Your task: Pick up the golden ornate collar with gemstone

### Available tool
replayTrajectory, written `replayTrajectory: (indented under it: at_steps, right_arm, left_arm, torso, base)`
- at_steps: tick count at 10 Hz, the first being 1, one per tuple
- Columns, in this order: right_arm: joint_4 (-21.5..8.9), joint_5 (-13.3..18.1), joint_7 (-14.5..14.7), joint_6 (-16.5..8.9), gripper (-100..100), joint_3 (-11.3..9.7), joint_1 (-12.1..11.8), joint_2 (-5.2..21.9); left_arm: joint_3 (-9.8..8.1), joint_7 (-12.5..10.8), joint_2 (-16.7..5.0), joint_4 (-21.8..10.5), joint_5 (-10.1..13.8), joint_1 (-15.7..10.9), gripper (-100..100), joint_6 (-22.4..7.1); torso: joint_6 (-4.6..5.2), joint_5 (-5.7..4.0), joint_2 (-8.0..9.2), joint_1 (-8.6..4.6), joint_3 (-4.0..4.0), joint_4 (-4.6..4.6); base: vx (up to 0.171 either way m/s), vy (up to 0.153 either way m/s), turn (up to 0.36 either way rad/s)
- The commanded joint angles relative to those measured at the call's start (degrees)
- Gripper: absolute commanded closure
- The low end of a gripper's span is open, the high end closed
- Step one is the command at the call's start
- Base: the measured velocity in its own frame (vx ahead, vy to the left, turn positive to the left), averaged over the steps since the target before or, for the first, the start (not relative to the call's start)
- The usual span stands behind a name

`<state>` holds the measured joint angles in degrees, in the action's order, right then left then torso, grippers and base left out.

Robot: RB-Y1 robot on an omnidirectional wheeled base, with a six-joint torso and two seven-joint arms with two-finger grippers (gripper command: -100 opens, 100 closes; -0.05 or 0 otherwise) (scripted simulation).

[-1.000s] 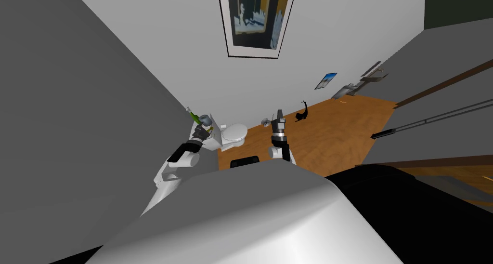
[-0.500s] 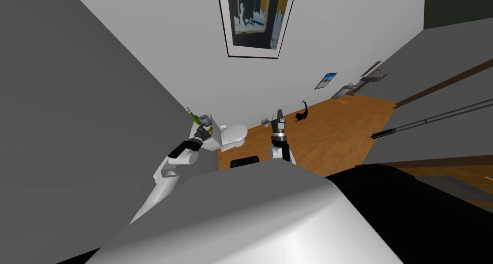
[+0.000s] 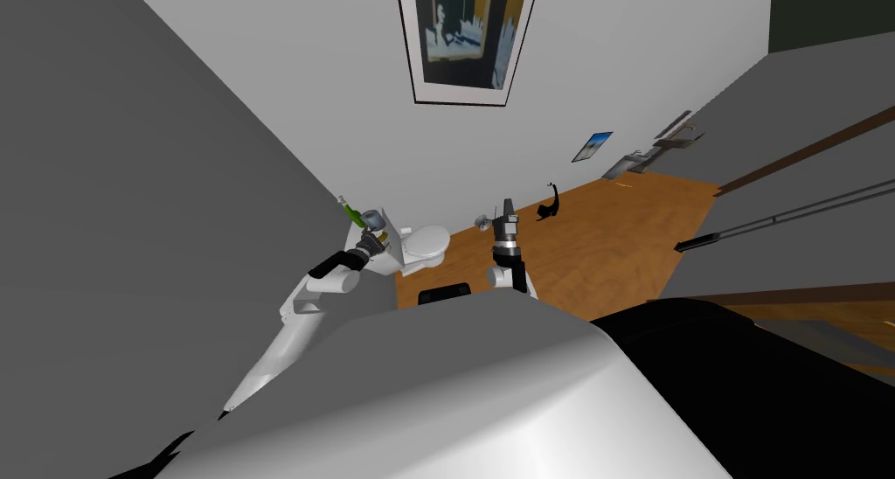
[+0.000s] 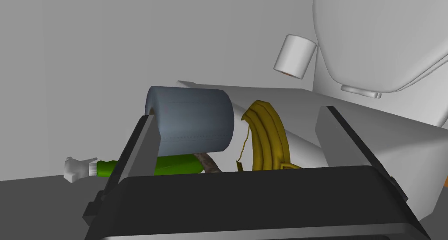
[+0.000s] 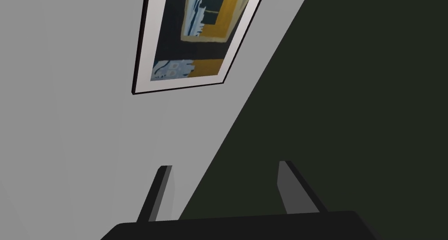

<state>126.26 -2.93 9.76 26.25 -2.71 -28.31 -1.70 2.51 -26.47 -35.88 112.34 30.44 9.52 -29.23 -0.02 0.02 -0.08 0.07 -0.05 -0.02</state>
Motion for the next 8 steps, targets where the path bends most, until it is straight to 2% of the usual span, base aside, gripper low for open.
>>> replayTrajectory:
  at_steps: [1, 2, 3, 5, 6, 8]
  right_arm:
    - [0.00, 0.00, 0.00, 0.00, 0, 0.00, 0.00, 0.00]
    - [0.00, 0.00, 0.00, 0.00, 0, 0.00, 0.00, 0.00]
    - [0.00, 0.00, 0.00, 0.00, 0, 0.00, 0.00, 0.00]
    - [0.00, 0.00, 0.00, 0.00, 0, 0.00, 0.00, 0.00]
    - [0.00, 0.00, 0.00, 0.00, 0, 0.00, 0.00, 0.00]
    - [0.00, 0.00, 0.00, 0.00, 0, 0.00, 0.00, 0.00]
  left_arm:
    - [0.66, -1.50, -1.30, -1.52, 1.52, -1.50, -100, -2.83]
    - [1.23, -2.75, -2.35, -2.68, 2.72, -2.68, -100, -4.48]
    - [1.23, -2.75, -2.35, -2.68, 2.72, -2.68, -100, -5.07]
    - [2.37, -5.12, -4.32, -4.95, 4.96, -4.97, -100, -8.63]
    - [2.37, -5.12, -4.32, -4.95, 4.96, -4.97, -100, -9.28]
    - [3.49, -7.27, -6.11, -7.06, 6.96, -7.07, -100, -12.95]
  torso:
    - [0.00, 0.00, 0.00, 0.00, 0.00, 0.00]
    - [0.00, 0.00, 0.00, 0.01, 0.00, 0.00]
    - [0.01, 0.01, -0.04, 0.06, -0.02, -0.01]
    - [0.00, 0.01, -0.02, 0.06, -0.01, -0.01]
    - [0.00, 0.02, -0.05, 0.10, -0.03, -0.01]
    - [0.00, 0.01, -0.03, 0.04, -0.02, -0.01]
  base:
    - [0.017, 0.019, -0.003]
    - [0.030, 0.031, -0.004]
    - [0.027, 0.029, -0.007]
    - [0.029, 0.035, -0.002]
    - [0.027, 0.030, -0.007]
    - [0.029, 0.029, -0.003]
